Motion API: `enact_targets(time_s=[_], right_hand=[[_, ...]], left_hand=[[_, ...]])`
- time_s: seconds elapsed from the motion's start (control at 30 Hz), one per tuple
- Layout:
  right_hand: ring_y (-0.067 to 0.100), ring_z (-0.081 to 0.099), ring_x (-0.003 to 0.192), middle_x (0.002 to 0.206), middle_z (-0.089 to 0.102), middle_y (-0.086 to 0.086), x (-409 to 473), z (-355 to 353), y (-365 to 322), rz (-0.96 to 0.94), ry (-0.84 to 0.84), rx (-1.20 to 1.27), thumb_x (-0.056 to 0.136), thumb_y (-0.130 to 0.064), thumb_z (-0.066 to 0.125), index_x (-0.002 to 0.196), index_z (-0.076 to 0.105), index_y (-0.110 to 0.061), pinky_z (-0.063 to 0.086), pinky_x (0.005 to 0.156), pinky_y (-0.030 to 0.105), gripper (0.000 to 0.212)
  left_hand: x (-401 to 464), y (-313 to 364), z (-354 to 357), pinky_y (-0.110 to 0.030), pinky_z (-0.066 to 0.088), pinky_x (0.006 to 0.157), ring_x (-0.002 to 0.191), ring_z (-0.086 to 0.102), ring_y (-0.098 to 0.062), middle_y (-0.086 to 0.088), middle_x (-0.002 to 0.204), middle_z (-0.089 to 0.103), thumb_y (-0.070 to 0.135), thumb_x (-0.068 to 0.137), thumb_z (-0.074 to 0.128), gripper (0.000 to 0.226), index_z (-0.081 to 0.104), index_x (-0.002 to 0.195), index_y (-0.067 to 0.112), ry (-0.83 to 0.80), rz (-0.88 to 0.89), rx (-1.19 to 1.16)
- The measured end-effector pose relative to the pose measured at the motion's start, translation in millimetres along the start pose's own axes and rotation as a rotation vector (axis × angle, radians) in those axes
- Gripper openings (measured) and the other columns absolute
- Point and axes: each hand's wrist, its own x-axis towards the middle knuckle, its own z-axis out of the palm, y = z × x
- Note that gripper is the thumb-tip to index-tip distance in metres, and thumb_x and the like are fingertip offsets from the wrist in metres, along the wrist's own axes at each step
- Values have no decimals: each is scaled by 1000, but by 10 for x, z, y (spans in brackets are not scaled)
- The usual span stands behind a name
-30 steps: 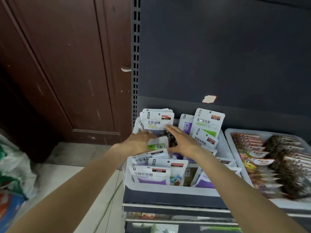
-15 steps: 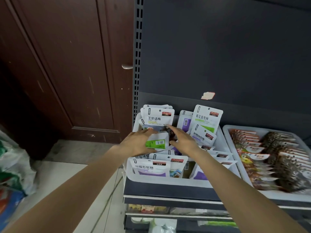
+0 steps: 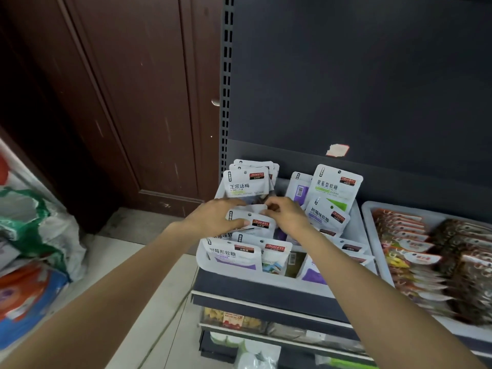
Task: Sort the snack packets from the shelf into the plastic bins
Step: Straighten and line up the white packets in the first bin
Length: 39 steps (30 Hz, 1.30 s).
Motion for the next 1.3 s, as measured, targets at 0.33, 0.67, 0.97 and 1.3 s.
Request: enact_targets(time_s=[0.33, 0.67, 0.97, 1.3], right_hand=[[12, 61, 90, 98, 69, -3, -322, -159, -92, -269, 78, -16, 87, -19, 66, 95, 70, -19, 51, 83, 34, 9], [10, 61, 97, 111, 68, -1, -379, -206, 79, -285, -87, -18, 85, -4, 65, 110, 70, -16, 49, 93, 30, 29], [21, 63, 97, 108, 66, 6, -434, -122, 67, -227, 360, 2, 92, -13, 58, 107, 69, -15, 45, 81, 27, 18], [22, 59, 96, 104, 65, 7, -342, -247, 12, -156, 378, -1, 96, -14, 52, 101, 63, -11, 38, 73, 25, 13]], left_hand=[[-265, 194, 42, -38, 36, 107, 127, 46, -20, 1, 146, 39, 45, 89, 58, 49, 50, 135, 31, 167, 74, 90], [-545, 254, 143, -38, 33, 107, 125, 43, -18, 7, 137, 51, 61, 89, 42, 51, 47, 134, 39, 129, -49, 107], [-719, 332, 71, -41, 40, 104, 124, 48, -18, 7, 138, 50, 49, 85, 61, 57, 42, 137, 36, 140, -113, 55], [-684, 389, 33, -43, 37, 107, 129, 42, -19, 4, 146, 41, 51, 79, 68, 83, 23, 146, 31, 84, -176, 99]])
